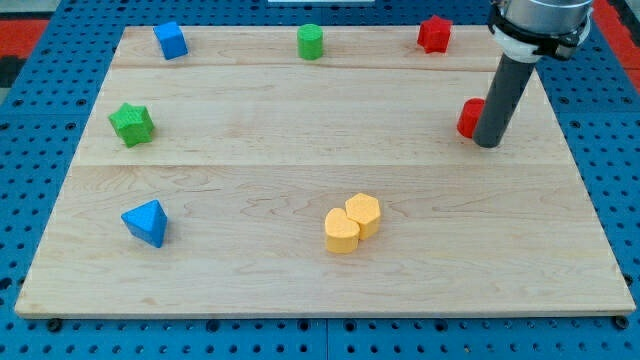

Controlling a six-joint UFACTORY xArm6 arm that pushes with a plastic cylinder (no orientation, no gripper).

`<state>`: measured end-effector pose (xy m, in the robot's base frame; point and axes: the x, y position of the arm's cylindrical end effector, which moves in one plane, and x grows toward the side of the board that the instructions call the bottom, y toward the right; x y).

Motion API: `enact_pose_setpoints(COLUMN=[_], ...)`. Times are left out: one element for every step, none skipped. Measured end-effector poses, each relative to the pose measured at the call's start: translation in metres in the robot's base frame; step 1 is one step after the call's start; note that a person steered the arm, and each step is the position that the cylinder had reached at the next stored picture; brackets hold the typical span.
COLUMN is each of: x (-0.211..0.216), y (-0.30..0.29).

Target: Move the red circle towards the bottom right side of the red star

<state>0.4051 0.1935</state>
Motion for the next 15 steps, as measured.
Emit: enact_pose_setpoints(x=[-0.018,-0.037,-0.057,-0.079,-0.086,-0.074,-0.066,-0.078,-0.089,-0.105,-0.111,-0.111,-0.116,-0.116,-0.117], y=[0.007,0.007,0.013,0.011,-0.001,-0.004,-0.021,-0.023,-0.015,-0.026,-0.044,-0.063,-0.066,-0.089,-0.091])
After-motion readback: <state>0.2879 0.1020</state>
